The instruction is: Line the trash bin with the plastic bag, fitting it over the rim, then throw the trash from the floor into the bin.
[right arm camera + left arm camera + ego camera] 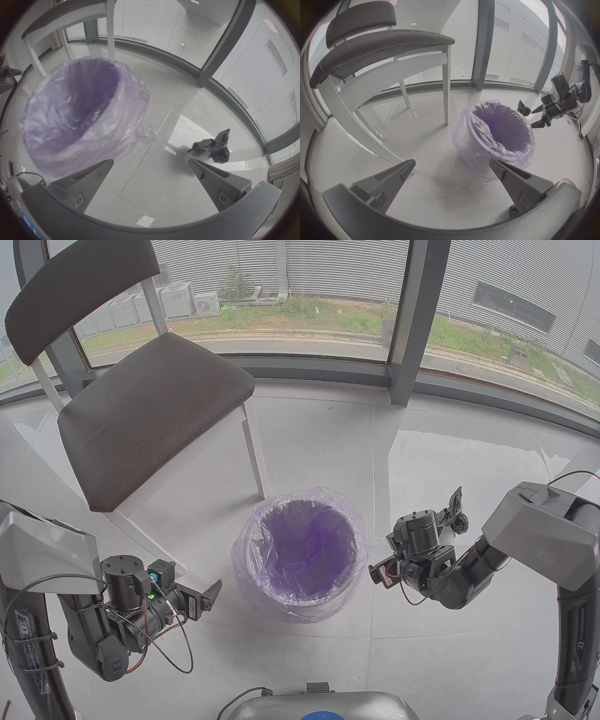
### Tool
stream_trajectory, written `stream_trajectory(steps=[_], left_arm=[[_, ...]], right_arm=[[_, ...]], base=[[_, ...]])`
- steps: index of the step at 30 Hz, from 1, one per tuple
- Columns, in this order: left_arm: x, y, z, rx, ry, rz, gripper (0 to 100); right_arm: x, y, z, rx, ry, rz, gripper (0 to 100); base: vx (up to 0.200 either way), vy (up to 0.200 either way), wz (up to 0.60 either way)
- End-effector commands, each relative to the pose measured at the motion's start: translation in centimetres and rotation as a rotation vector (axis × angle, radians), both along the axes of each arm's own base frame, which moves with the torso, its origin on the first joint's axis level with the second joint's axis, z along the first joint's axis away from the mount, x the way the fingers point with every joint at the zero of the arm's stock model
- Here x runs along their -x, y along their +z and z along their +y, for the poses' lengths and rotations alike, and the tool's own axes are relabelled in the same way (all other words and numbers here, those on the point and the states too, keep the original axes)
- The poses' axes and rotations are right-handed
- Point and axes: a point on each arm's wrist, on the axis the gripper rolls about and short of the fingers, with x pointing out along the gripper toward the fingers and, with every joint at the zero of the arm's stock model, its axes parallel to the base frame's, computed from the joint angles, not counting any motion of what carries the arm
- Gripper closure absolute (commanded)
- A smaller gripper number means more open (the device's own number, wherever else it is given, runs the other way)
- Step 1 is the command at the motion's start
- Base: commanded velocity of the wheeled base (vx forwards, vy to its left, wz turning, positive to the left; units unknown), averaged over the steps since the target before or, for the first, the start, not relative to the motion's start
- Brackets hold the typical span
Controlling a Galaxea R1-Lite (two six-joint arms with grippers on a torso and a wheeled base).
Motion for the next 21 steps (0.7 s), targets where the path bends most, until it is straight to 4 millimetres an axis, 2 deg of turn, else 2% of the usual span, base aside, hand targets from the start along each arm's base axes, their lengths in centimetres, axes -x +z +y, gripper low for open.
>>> stream_trajectory(steps=[1, 5, 11, 17, 20, 21], left_arm=[[-0.2, 0.1, 0.2, 0.004, 0.013, -0.016, 0], [-0.4, -0.3, 0.4, 0.004, 0.022, -0.004, 0], [-1.4, -1.3, 0.2, 0.003, 0.023, 0.006, 0], [-3.2, -2.3, -0.3, 0.005, 0.023, -0.012, 0], [-4.5, -3.5, -0.6, 0.005, 0.026, -0.014, 0], [-4.9, -3.8, -0.7, 0.005, 0.026, -0.015, 0]], right_arm=[[-4.1, -5.1, 0.3, 0.028, -0.018, 0.009, 0], [-6.8, -5.6, 1.2, 0.013, -0.022, -0.027, 0], [-9.0, -5.9, 1.7, 0.039, -0.031, 0.025, 0], [-9.8, -6.2, 1.7, 0.059, -0.037, 0.064, 0], [-9.0, -6.1, 1.6, 0.053, -0.045, 0.082, 0], [-8.7, -5.2, 1.4, 0.046, -0.046, 0.078, 0]], base=[[0.0, 0.0, 0.0], [0.0, 0.0, 0.0], [0.0, 0.0, 0.0], [0.0, 0.0, 0.0], [0.0, 0.0, 0.0], [0.0, 0.0, 0.0]])
